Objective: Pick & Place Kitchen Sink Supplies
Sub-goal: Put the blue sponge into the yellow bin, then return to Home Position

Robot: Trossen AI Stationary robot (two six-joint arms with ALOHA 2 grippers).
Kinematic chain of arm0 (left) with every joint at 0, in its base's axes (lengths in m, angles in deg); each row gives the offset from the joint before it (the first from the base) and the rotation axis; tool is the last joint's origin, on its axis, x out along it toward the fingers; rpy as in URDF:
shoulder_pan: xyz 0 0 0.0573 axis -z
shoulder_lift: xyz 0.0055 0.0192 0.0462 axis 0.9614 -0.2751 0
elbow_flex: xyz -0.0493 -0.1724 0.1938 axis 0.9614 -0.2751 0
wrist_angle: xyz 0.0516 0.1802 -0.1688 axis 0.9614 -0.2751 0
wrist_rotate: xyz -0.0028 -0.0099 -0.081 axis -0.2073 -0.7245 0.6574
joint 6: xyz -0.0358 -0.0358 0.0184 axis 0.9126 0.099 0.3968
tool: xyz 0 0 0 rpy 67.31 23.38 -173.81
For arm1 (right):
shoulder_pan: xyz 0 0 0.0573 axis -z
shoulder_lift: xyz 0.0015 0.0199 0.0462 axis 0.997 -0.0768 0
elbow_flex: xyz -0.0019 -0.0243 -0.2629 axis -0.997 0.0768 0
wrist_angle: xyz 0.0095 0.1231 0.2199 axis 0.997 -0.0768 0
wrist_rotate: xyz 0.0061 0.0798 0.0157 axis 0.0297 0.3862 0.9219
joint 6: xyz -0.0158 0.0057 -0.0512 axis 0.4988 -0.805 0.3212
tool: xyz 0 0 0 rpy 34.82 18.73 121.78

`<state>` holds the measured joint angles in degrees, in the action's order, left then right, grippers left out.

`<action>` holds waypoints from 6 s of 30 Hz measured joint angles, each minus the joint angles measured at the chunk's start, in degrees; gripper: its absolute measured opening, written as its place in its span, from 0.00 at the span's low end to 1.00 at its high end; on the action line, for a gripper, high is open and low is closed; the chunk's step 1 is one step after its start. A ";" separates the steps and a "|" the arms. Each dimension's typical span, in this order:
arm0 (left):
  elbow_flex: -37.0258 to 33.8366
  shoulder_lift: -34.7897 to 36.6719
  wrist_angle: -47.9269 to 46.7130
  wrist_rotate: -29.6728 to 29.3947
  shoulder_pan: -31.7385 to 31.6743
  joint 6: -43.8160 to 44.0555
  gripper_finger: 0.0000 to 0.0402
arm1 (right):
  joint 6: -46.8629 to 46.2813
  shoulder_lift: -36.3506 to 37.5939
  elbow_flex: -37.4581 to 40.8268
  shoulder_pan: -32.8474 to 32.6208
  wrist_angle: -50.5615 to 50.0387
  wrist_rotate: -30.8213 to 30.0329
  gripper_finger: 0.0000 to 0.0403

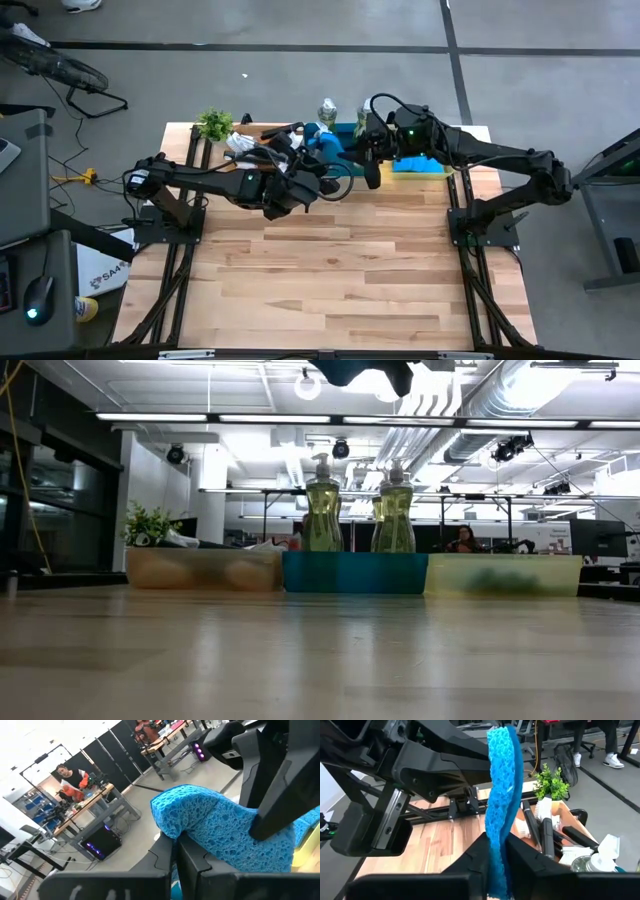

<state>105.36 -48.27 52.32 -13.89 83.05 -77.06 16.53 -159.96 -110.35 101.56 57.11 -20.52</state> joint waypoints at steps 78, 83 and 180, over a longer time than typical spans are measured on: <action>-67.36 57.53 29.92 63.80 -24.32 30.21 0.70 | -30.15 21.52 36.70 38.39 -8.58 -4.76 0.00; -70.89 59.35 34.03 69.93 -29.83 31.88 0.70 | -34.24 19.92 42.13 38.93 -2.52 -3.15 0.00; -72.27 60.91 33.79 63.94 -21.50 41.41 0.70 | -32.39 52.21 42.86 33.47 -3.18 16.79 0.23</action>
<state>33.10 12.64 86.11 50.05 61.55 -35.65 -15.86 -107.75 -67.48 135.03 53.94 -3.74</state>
